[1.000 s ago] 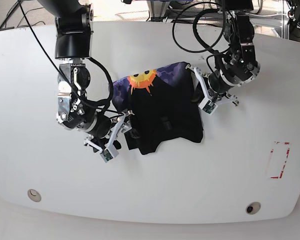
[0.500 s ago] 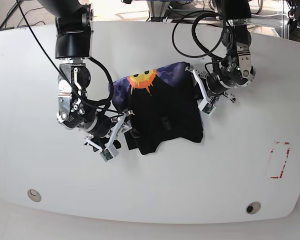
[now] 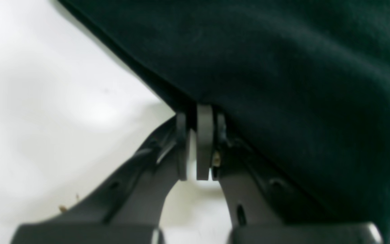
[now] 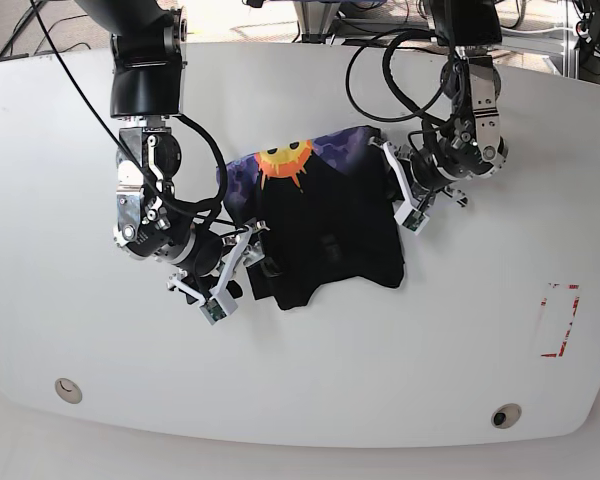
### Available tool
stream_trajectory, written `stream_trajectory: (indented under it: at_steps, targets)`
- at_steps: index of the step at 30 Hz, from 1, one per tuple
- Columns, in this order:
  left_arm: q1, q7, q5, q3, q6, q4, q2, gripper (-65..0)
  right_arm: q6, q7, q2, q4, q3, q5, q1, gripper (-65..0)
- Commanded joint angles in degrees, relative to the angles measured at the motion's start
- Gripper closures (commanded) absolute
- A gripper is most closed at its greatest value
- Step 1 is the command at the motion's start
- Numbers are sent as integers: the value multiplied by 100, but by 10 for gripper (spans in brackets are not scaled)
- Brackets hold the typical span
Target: Layout the t-shirt on the table in an organized manner, then fold the t-shirt properly
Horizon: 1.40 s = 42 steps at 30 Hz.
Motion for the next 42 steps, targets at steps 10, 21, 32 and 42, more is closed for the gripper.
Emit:
stream_trajectory:
  at_steps: [10, 21, 32, 42]
  targets:
    - [-320, -226, -65, 206, -10, -926, -4, -18, 24, -65, -230, 104, 10, 77, 352, -460]
    - [-223, -279, -65, 206, -10, -908, -13, -17, 15, 788, -160, -1610, 10, 68, 871, -455]
    - [-206, -288, -65, 206, -10, -908, -22, -17, 51, 1403, 218, -2498, 10, 77, 1064, -453]
    - [-206, -288, -56, 206, -10, -908, -22, -17, 59, 1439, 271, -2586, 10, 77, 1012, -441]
